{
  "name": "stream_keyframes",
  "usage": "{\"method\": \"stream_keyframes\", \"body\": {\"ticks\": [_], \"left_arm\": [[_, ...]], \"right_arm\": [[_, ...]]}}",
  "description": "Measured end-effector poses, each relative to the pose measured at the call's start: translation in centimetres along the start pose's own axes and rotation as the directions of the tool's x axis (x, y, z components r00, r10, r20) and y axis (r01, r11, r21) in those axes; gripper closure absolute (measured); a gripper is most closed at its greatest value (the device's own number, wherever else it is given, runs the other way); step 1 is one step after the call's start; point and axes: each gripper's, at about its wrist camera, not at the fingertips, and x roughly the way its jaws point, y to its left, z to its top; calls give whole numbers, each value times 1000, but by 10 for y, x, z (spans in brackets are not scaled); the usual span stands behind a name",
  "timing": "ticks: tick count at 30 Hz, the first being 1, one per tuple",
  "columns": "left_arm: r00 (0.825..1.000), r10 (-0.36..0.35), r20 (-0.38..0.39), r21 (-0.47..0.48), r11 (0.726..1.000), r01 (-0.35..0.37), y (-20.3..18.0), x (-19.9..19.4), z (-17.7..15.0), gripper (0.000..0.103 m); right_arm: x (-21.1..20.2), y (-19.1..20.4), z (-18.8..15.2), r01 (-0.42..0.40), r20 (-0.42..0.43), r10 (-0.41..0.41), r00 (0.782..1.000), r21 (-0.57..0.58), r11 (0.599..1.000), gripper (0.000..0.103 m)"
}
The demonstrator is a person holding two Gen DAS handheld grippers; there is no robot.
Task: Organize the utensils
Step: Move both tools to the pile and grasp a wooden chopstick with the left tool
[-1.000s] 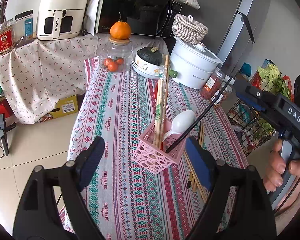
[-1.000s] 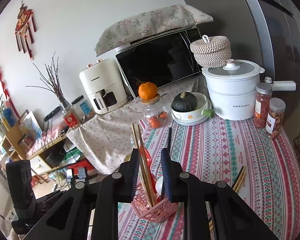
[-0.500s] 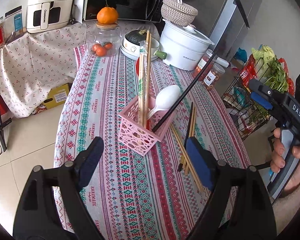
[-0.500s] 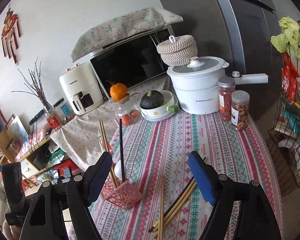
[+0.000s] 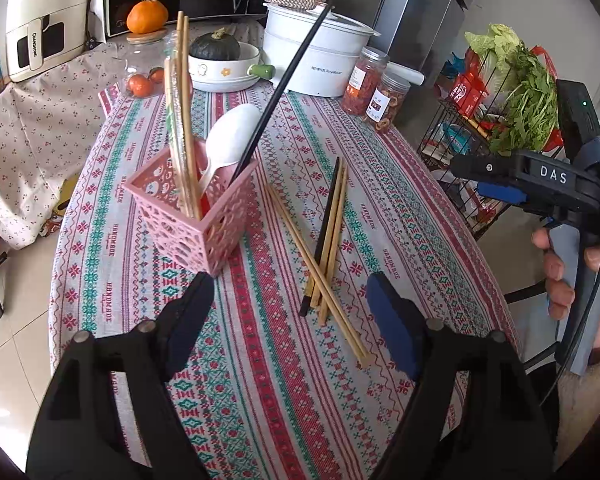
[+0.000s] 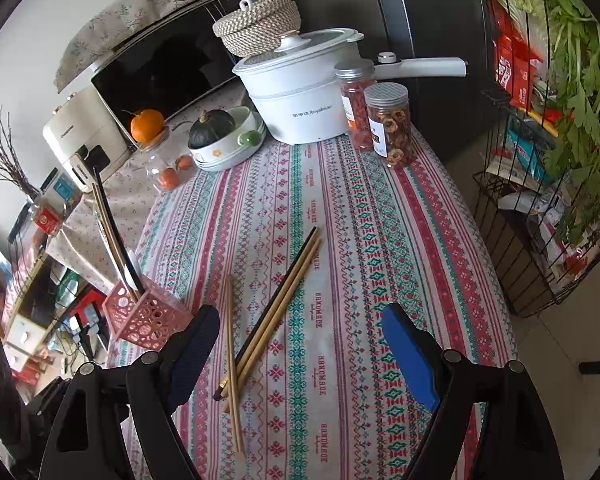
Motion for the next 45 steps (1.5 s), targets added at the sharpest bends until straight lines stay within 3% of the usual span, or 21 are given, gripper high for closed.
{"method": "stream_keyframes", "body": {"ticks": [1, 4, 9, 12, 17, 21, 24, 30, 34, 37, 39, 42, 45], "left_arm": [[1000, 4, 1, 4, 1000, -4, -6, 5, 0, 42], [1000, 27, 5, 14, 1000, -27, -24, 26, -1, 60], [995, 95, 16, -16, 995, -95, -44, 70, 1, 72], [987, 162, 15, -55, 985, -161, -44, 94, 9, 74], [977, 211, -41, -85, 973, -214, -38, 121, 13, 81], [973, 225, -56, -38, 973, -227, -37, 122, 8, 89], [981, 181, -74, -9, 983, -182, -34, 117, 4, 97], [982, 104, -157, 94, 991, -90, -31, 98, -12, 99], [966, 100, -239, 165, 984, -61, -31, 91, -19, 99], [947, 56, -315, 186, 982, 4, -34, 87, -19, 99], [956, 71, -283, 210, 978, -11, -38, 81, -16, 97], [969, 108, -223, 212, 975, -60, -38, 81, -6, 82], [970, 130, -208, 154, 983, -99, -31, 94, 5, 82]], "right_arm": [[1, -3, 0, 2, -8, -2, 1000, 7, 1000, 18], [3, -8, -1, -6, -33, 7, 999, 19, 1000, 18], [2, -12, -2, -12, -48, 12, 999, 6, 1000, 18], [-1, -16, -3, -1, -42, 1, 999, 0, 1000, 18], [-1, -28, 0, -16, -50, 18, 999, 40, 999, 19], [3, -31, 3, -45, -64, 50, 997, 80, 996, 18], [6, -30, 4, -69, -76, 78, 994, 105, 992, 19], [10, -28, 1, -74, -99, 86, 991, 116, 990, 18], [12, -31, -1, -58, -105, 71, 992, 122, 991, 18], [13, -35, -3, -52, -112, 68, 991, 140, 989, 18], [15, -38, -3, -52, -117, 70, 991, 151, 987, 18], [16, -38, -3, -51, -122, 70, 990, 157, 986, 18], [18, -37, -3, -47, -126, 67, 990, 157, 986, 18]]}}
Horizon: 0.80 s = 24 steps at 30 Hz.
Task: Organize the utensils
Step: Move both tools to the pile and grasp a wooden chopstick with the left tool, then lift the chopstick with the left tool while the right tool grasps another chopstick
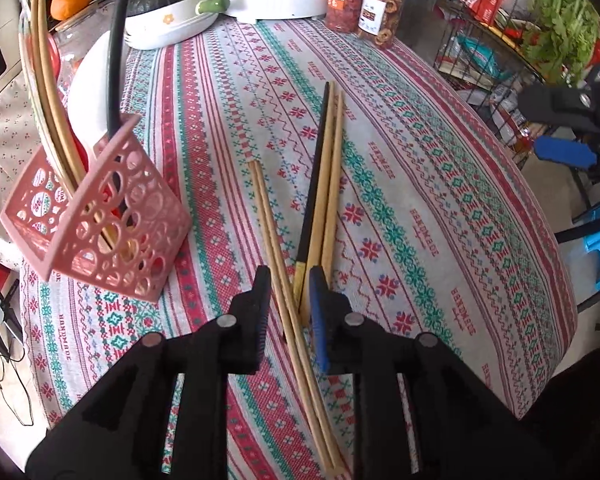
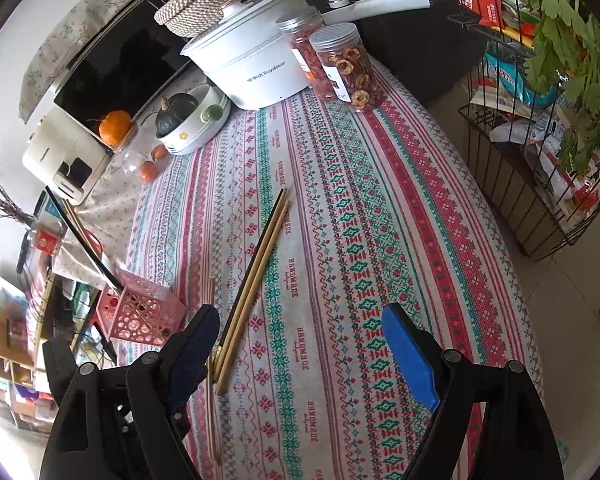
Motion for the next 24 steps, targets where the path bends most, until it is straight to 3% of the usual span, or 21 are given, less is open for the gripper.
{"method": "stream_keyframes", "body": {"ticks": [10, 11, 12, 17, 24], "left_arm": [[996, 90, 25, -160, 984, -85, 8, 36, 26, 82], [995, 91, 27, -169, 982, -86, 9, 37, 26, 83], [995, 92, 24, -175, 981, -86, 9, 38, 26, 93], [997, 57, 52, -145, 988, -49, 7, 20, 18, 93], [989, -33, 143, -67, 997, 43, 10, -38, 1, 93]], "right_arm": [[3, -2, 2, 8, -9, -9, 1000, -2, 1000, 19], [4, -2, 2, 8, -10, -8, 1000, -3, 1000, 19], [4, -2, 2, 7, -12, -7, 1000, -6, 1000, 18], [9, 0, 1, 15, -27, -16, 1000, -21, 1000, 18], [25, 5, 1, 49, -55, -51, 997, -32, 998, 19]]}}
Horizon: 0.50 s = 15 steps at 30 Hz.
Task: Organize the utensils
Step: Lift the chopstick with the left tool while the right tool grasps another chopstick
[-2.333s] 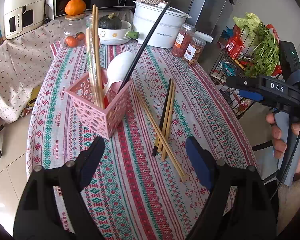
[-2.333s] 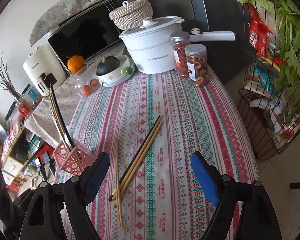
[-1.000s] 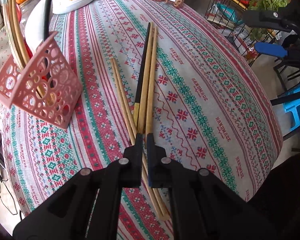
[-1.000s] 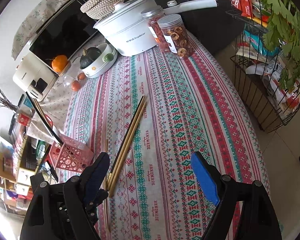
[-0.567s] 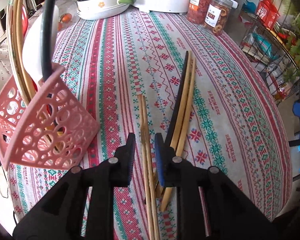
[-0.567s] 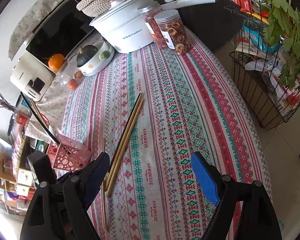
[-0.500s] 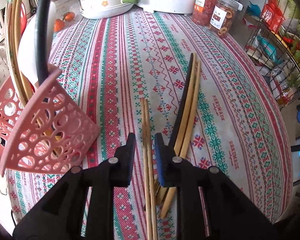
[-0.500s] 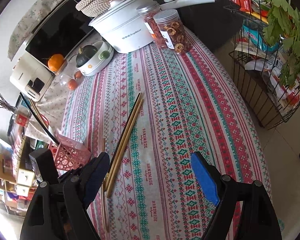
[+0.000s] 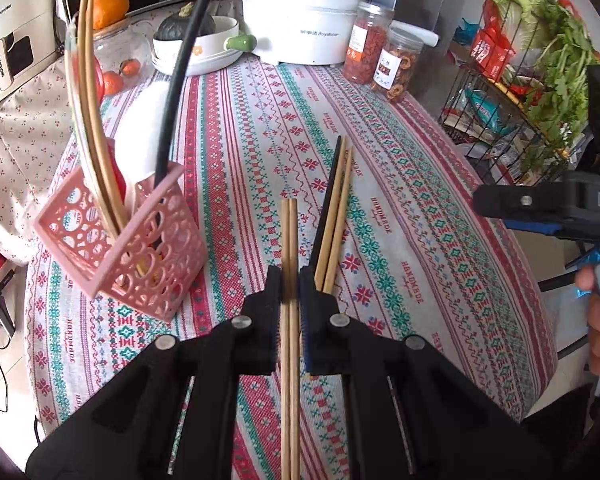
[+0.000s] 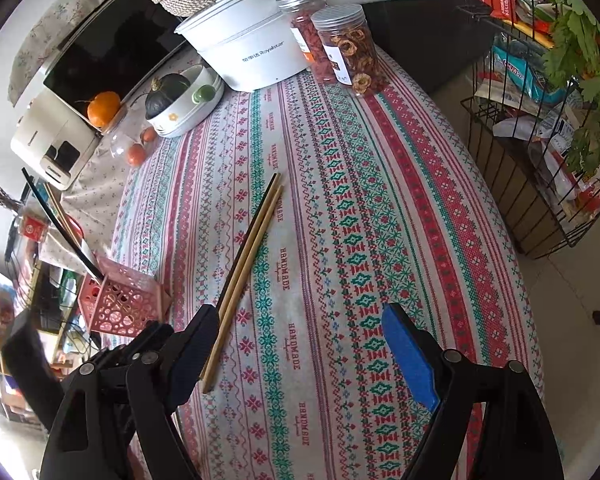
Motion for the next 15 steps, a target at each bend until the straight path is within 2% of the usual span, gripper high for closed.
{"method": "stream_keyframes", "body": {"ticks": [6, 12, 14, 15], "left_arm": [[993, -72, 98, 32, 997, 69, 12, -50, 1, 93], [972, -114, 205, 14, 993, 113, 34, -79, 0, 93], [967, -123, 223, -5, 992, 128, 43, -84, 0, 93], [964, -123, 234, -13, 991, 130, 47, -88, -1, 93]], "right_arm": [[16, 12, 5, 28, -10, -28, 1000, -31, 999, 18], [43, 20, 19, 27, -16, -28, 999, -29, 999, 19], [55, 23, 25, 27, -22, -28, 999, -28, 999, 22], [61, 26, 28, 25, -27, -26, 999, -33, 999, 29]]}}
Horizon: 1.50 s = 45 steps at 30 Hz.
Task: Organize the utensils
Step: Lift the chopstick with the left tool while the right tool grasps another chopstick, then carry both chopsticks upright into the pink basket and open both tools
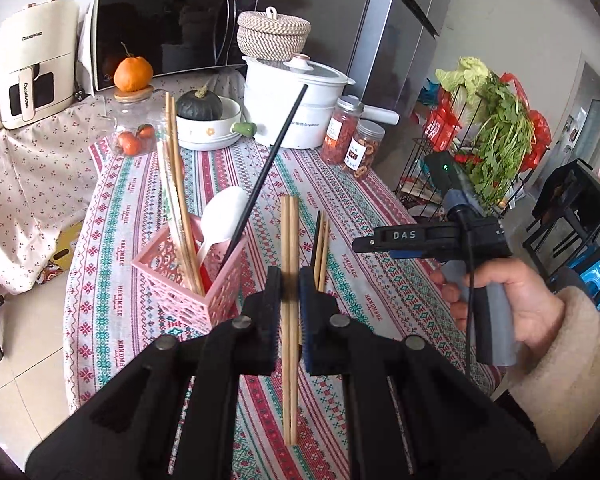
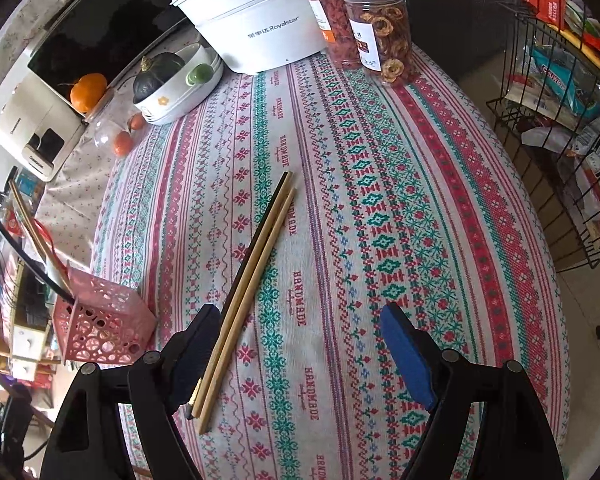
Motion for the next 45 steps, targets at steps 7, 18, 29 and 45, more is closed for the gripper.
{"method": "stream_keyframes", "body": {"ticks": [7, 18, 29, 45], "left_arm": [[999, -18, 38, -73, 997, 21, 26, -17, 5, 93], [998, -34, 48, -98, 994, 38, 38, -23, 7, 93], [999, -21, 45, -84, 996, 25, 37, -23, 4, 93], [983, -5, 185, -88, 996, 22, 37, -58, 11, 93]], "right_arm": [[37, 18, 19, -24, -18, 24, 1000, -16, 1000, 66], [62, 45, 23, 143, -38, -147, 988, -91, 986, 83], [66, 57, 13, 222, -34, -232, 972, -189, 957, 87], [-68, 23, -18, -94, 273, 130, 953, -141, 986, 97]]}}
